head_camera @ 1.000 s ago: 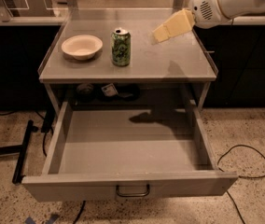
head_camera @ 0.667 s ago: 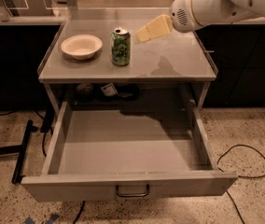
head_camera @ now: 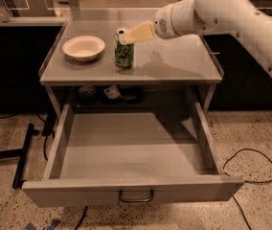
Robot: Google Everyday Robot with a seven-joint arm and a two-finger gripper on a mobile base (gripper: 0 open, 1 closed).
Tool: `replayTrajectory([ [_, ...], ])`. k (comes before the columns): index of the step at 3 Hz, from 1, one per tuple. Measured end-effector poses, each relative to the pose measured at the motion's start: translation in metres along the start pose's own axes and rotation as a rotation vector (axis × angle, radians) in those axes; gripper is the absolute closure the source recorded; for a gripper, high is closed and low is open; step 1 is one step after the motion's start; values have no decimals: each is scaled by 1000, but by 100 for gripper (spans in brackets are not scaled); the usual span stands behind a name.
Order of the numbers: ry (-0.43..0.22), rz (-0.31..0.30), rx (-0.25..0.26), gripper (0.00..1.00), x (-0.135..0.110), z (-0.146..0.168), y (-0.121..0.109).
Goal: Place green can into top drawer
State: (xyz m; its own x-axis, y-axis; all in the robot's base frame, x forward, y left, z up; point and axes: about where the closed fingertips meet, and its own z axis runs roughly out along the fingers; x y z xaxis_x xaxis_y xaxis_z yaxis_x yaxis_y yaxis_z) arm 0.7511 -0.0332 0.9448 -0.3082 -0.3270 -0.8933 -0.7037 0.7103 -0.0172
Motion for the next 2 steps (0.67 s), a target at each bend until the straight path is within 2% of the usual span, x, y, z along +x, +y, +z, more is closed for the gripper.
replayTrajectory([
  [2, -23, -15, -87, 0, -2, 49, 12],
])
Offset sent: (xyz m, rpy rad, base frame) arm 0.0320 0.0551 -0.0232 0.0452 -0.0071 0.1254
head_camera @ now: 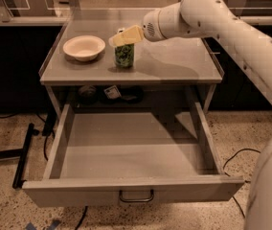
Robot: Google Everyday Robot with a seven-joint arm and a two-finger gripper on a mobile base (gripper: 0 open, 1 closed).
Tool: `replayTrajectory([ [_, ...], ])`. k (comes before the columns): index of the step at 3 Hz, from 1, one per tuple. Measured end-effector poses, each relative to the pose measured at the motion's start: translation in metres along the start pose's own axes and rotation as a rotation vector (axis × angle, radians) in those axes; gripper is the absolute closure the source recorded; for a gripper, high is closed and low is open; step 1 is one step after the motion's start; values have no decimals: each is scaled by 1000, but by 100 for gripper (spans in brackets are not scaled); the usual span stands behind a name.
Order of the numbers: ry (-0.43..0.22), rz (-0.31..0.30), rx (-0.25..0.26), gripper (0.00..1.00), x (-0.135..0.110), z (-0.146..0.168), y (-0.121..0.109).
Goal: Place green can into top drawer
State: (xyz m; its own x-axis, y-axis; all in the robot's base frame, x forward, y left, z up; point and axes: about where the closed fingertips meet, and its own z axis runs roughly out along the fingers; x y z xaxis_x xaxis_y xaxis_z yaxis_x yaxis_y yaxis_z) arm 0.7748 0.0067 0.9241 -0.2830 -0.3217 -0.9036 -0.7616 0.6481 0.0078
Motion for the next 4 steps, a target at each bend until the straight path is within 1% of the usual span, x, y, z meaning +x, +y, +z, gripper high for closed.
replayTrajectory([
  [1, 1, -8, -39, 0, 0, 18, 10],
  [2, 16, -16, -73, 0, 1, 37, 16],
  [3, 35, -15, -98, 18, 6, 50, 20],
  [4, 38, -17, -112, 41, 8, 55, 20],
])
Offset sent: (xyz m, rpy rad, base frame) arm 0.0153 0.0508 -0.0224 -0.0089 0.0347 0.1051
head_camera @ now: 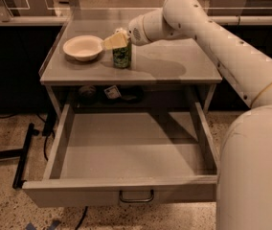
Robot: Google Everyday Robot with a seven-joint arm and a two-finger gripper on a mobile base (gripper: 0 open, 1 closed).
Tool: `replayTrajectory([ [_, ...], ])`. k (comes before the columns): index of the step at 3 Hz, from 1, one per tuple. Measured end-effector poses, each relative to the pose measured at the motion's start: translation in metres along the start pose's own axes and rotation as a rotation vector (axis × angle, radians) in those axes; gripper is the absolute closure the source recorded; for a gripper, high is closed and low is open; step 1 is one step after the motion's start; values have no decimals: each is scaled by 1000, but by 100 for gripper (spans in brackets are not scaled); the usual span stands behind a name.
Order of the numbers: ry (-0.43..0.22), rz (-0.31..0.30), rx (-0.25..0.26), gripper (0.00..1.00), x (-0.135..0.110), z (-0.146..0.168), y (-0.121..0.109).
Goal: Place green can into top drawer
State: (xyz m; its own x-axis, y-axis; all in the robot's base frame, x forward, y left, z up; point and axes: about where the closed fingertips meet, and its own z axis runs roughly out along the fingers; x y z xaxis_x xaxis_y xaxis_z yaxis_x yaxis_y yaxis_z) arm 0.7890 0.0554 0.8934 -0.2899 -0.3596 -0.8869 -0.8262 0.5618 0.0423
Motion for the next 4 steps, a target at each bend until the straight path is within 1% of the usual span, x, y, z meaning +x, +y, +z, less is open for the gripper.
replayTrajectory([
  [1, -16, -11, 8, 64, -1, -10, 1],
  [2, -47, -37, 34, 89, -4, -41, 6],
  [3, -86, -65, 65, 100, -6, -80, 17],
  [4, -131, -103, 80, 100, 1, -115, 38],
])
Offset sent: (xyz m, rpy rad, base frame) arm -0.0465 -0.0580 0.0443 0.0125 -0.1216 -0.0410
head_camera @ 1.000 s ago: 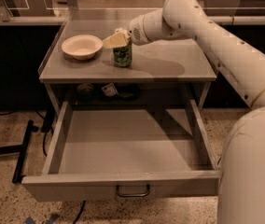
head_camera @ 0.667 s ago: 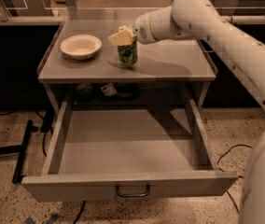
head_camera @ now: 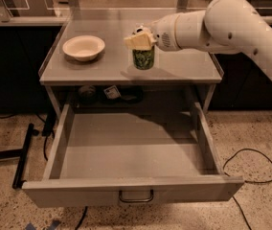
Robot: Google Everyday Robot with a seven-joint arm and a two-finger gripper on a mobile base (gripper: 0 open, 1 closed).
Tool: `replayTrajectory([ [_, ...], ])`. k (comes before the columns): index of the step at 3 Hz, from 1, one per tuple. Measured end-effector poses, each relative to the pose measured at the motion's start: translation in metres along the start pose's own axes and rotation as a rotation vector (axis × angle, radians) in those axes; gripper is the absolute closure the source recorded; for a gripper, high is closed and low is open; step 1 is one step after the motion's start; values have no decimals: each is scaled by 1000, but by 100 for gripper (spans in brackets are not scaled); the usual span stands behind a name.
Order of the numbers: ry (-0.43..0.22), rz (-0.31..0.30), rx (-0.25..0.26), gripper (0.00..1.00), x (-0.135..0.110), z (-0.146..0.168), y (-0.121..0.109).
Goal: Place green can into top drawer
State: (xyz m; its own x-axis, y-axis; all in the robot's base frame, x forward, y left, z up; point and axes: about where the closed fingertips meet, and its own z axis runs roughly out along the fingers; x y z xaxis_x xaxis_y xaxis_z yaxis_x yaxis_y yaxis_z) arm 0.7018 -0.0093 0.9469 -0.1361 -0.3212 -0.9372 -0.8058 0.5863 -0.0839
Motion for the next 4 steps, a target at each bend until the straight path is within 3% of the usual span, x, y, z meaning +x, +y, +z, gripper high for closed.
replayTrajectory([
  [1, -32, -42, -3, 100, 13, -32, 21],
  [2, -53, -81, -45, 100, 41, -51, 40],
  [4, -51, -123, -134, 100, 108, -56, 62],
])
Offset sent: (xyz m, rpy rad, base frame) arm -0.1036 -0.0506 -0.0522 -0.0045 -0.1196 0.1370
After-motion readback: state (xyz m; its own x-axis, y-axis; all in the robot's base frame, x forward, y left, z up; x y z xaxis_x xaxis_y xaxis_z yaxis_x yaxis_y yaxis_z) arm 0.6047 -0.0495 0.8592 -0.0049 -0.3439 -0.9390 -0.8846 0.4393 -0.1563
